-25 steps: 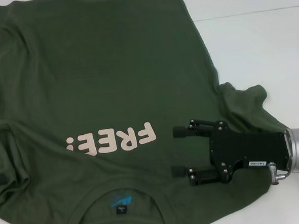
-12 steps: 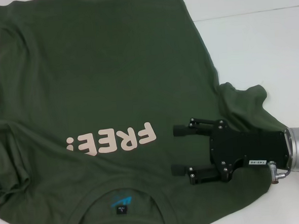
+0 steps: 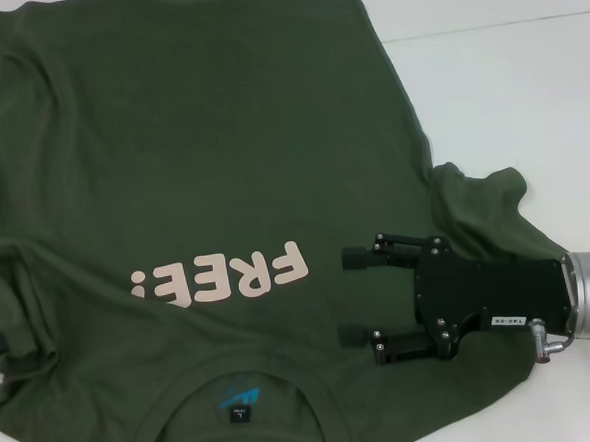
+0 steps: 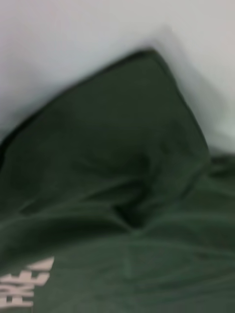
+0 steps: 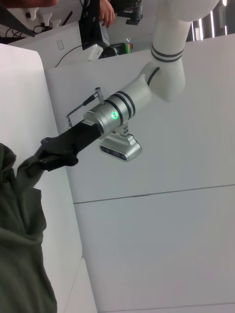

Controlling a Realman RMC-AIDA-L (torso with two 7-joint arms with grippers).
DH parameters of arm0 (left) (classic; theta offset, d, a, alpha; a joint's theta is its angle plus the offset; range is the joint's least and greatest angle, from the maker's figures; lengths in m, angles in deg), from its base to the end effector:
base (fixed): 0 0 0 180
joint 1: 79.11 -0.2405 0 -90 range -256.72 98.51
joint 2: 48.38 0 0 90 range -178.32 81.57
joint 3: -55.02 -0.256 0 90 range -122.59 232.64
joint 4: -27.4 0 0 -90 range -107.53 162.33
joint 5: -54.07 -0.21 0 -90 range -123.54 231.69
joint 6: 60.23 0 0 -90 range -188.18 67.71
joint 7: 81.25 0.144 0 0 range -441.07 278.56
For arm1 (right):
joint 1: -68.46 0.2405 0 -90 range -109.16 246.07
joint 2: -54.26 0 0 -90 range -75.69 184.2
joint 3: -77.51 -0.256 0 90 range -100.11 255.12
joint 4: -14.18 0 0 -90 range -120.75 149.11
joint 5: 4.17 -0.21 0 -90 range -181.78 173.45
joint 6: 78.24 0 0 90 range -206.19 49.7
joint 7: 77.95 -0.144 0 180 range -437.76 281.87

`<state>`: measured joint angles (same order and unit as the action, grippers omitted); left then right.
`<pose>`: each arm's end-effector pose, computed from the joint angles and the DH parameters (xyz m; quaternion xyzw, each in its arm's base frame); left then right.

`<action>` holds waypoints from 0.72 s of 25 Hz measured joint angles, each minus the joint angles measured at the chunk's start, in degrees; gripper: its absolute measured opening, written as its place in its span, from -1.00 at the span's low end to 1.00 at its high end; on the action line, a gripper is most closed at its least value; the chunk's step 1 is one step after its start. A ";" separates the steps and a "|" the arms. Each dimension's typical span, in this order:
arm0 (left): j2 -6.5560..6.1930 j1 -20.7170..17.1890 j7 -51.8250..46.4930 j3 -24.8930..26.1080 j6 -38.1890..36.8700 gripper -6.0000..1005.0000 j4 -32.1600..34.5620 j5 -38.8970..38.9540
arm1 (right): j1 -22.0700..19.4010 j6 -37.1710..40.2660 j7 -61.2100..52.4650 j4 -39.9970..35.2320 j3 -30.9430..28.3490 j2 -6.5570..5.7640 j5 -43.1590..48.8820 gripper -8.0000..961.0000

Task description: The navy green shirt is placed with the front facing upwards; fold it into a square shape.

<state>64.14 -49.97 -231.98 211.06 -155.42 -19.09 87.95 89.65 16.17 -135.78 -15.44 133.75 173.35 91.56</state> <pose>-0.3458 0.3047 0.0788 -0.6283 -0.7618 -0.1072 0.1163 0.2685 0.2658 -0.0336 -0.9345 0.1145 0.3230 0.0968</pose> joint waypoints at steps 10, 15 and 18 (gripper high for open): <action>-0.33 1.97 0.08 -0.08 -1.59 -0.99 -0.69 3.11 | -0.05 0.09 0.00 0.00 0.00 0.17 0.22 0.84; -0.15 2.24 0.48 -0.35 0.24 -0.99 -0.02 5.33 | -0.19 -0.02 0.00 0.00 0.01 0.21 0.08 0.84; -0.04 2.37 0.74 -0.44 0.74 -0.99 0.36 5.81 | -0.23 -0.03 0.00 0.00 -0.01 0.25 0.07 0.84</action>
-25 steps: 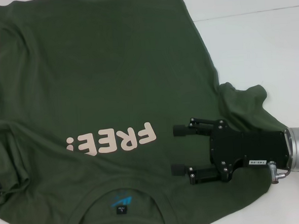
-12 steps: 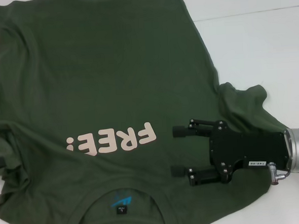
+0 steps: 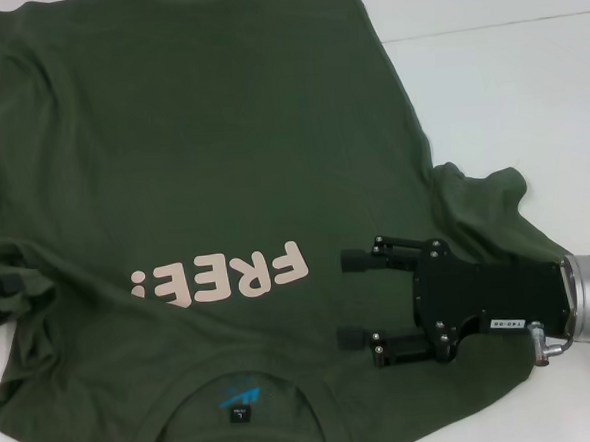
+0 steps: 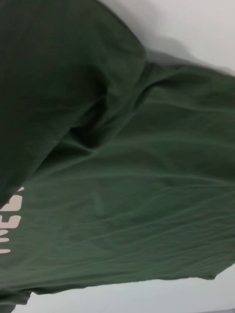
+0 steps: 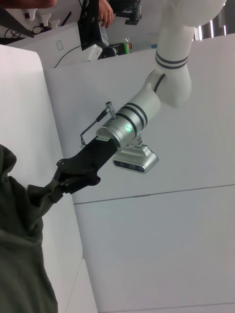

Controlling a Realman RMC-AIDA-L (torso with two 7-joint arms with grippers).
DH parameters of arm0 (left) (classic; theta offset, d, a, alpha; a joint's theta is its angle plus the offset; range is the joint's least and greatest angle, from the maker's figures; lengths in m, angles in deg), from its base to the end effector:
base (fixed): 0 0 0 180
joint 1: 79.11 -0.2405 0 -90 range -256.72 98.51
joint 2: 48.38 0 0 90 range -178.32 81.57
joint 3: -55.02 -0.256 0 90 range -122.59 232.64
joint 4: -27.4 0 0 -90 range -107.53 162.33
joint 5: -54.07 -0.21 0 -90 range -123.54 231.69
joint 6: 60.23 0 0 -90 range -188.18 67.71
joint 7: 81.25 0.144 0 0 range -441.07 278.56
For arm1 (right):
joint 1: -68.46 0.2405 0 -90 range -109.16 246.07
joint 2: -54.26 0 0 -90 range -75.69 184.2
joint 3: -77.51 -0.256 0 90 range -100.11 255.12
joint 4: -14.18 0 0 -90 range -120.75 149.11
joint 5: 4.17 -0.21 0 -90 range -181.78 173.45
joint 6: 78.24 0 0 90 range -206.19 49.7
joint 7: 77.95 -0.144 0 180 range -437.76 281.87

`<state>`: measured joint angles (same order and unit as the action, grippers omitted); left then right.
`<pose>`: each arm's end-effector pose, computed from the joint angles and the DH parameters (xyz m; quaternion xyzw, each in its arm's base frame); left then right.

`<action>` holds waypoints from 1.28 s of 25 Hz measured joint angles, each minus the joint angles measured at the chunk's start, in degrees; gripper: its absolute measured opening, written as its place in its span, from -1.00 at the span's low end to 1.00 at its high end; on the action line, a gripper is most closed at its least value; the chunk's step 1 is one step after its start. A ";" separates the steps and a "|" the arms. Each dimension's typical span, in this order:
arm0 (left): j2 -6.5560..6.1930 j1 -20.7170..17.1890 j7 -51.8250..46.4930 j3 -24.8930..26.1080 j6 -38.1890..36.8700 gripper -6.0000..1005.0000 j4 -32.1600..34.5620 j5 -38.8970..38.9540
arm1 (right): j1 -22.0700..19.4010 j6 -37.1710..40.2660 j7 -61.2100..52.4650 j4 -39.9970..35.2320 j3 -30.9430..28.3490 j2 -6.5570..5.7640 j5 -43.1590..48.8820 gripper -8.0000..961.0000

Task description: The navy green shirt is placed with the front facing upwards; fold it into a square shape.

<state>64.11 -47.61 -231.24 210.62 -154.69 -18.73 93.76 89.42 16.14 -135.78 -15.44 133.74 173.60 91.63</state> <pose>-0.3224 0.3278 0.0806 -0.6530 -0.7334 -0.1549 0.1084 0.2686 0.2643 -0.0352 -0.9338 0.1170 0.3240 0.0963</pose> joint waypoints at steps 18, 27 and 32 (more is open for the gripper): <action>-2.26 -0.57 0.14 1.23 0.33 -0.99 0.53 0.81 | 0.25 -0.85 0.00 0.53 -1.48 0.12 -0.02 0.84; -2.38 -1.90 0.57 5.46 0.19 -0.99 -0.75 0.84 | 0.31 -0.96 0.00 0.41 -1.49 0.19 -0.08 0.84; -2.56 -1.99 0.71 7.62 -0.72 -0.99 -2.16 0.84 | 0.31 -0.96 0.00 0.46 -1.48 0.19 -0.09 0.84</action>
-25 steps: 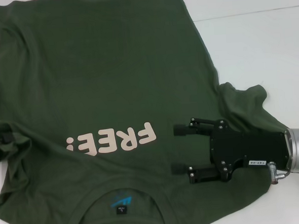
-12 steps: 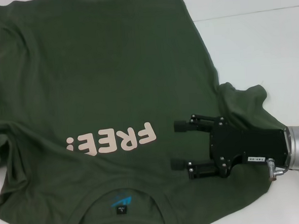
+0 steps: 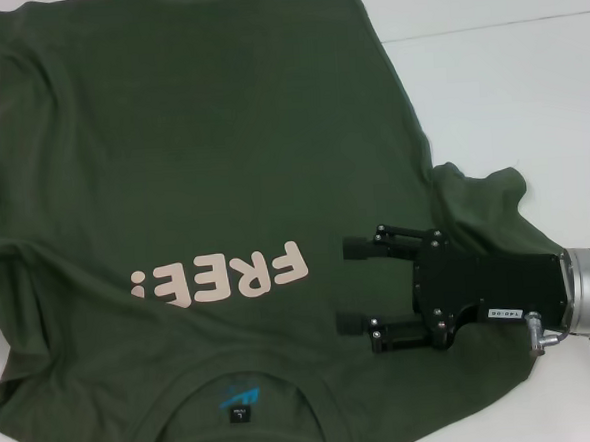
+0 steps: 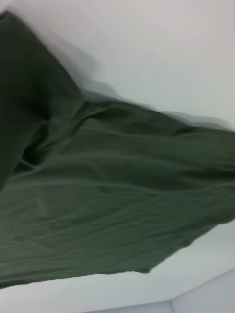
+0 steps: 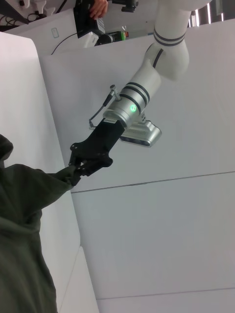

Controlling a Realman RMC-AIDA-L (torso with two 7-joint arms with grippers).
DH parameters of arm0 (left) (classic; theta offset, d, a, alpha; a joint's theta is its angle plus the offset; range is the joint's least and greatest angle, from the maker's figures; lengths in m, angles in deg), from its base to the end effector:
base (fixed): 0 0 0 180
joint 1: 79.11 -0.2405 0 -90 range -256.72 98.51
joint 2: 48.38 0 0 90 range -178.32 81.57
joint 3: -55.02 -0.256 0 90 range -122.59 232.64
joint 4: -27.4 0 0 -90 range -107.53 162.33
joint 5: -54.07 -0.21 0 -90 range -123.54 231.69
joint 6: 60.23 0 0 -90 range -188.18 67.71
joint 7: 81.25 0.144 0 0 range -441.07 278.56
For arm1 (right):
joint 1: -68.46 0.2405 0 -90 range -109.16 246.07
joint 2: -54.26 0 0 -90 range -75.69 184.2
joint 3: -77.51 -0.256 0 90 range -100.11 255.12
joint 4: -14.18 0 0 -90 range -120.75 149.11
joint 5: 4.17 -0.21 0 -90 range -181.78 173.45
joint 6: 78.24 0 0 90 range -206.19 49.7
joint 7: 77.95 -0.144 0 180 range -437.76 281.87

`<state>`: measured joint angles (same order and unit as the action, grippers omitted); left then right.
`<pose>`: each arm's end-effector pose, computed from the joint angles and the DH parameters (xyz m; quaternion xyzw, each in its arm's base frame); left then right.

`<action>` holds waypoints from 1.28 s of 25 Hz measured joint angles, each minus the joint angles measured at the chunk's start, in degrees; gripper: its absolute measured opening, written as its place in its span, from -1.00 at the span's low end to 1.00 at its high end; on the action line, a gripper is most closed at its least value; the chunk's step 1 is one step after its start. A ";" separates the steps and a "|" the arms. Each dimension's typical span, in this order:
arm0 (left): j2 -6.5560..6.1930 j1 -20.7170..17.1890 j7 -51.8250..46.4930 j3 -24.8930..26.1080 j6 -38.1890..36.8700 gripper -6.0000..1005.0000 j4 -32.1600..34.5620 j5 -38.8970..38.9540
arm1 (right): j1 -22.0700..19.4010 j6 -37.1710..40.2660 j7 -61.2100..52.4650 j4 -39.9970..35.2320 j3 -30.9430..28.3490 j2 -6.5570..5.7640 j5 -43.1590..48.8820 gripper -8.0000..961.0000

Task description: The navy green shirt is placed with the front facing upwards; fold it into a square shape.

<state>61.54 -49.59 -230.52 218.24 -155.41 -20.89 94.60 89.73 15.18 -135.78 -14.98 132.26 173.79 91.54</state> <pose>-0.3419 0.3208 0.1227 -0.6240 -0.7358 -0.2097 0.1586 0.2696 0.2686 -0.0344 -0.9304 0.1241 0.3265 0.1112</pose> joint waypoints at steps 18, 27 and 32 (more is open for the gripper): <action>-0.99 -2.86 0.24 1.58 -1.34 -0.99 -1.04 4.07 | 0.00 0.01 0.00 -0.13 0.00 0.00 0.01 0.84; -1.09 -3.80 0.59 1.59 -2.26 -0.99 -1.91 7.62 | -0.02 0.01 0.00 0.02 0.00 0.00 0.01 0.84; -1.12 -5.38 0.59 1.66 -2.36 -0.99 -2.48 12.84 | -0.08 0.01 0.07 0.13 0.00 -0.01 0.01 0.84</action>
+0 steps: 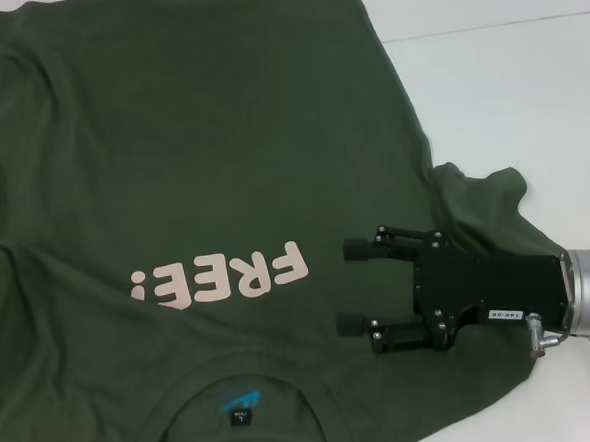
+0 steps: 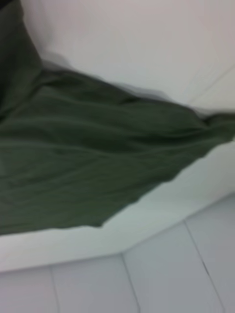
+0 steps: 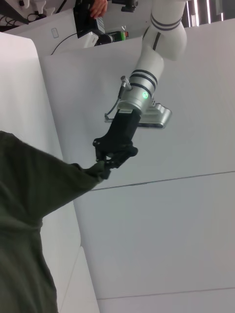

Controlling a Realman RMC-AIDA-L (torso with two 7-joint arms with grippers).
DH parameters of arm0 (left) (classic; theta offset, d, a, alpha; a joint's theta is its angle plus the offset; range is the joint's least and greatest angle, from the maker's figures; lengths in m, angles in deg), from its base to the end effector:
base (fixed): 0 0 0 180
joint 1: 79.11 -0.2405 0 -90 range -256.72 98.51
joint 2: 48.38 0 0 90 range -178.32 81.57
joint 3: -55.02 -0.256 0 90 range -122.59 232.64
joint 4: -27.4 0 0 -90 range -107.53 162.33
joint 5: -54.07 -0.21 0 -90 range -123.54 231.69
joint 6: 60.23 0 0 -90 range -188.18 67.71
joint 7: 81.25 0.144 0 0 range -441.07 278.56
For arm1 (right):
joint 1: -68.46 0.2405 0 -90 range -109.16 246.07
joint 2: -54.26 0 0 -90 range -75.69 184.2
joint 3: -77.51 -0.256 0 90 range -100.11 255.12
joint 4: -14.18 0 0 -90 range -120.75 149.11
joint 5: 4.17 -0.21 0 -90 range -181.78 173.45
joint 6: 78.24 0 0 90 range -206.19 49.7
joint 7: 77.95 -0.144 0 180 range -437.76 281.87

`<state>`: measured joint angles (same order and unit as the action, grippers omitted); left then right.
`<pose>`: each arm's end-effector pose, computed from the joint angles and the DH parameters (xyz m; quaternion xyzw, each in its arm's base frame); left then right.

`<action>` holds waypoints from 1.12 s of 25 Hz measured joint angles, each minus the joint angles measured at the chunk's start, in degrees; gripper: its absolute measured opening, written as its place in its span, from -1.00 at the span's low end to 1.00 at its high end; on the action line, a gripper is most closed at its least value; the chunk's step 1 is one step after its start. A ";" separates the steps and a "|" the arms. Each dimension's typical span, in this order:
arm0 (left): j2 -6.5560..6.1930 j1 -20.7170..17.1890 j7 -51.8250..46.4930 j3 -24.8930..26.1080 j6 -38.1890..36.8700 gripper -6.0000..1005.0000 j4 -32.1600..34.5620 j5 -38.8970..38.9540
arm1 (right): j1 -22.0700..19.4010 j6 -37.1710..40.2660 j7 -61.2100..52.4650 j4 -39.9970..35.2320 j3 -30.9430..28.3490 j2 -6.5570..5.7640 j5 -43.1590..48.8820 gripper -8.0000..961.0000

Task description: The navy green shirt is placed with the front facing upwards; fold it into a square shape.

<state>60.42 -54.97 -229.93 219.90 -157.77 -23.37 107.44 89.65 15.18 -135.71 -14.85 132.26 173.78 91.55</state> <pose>-0.3452 0.3028 0.1556 -0.6111 -0.7089 -0.3082 0.1702 0.2702 0.2679 -0.0347 -0.9303 0.1252 0.3264 0.1112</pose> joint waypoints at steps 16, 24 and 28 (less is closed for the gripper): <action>-0.12 -1.43 -0.42 0.03 1.32 -0.99 -0.83 5.10 | -0.01 -0.29 -0.03 0.03 -0.43 0.00 0.00 0.84; 0.17 -2.82 -0.57 0.10 2.08 -0.99 -1.50 7.85 | -0.01 -0.36 -0.06 0.03 -0.45 0.00 0.00 0.84; 0.20 -2.79 0.23 0.00 1.09 -0.99 -1.46 8.94 | 0.04 -0.36 -0.07 0.02 -0.44 0.00 0.00 0.84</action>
<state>60.62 -57.76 -229.70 219.90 -156.69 -24.83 116.39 89.69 14.82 -135.78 -14.84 131.82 173.79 91.54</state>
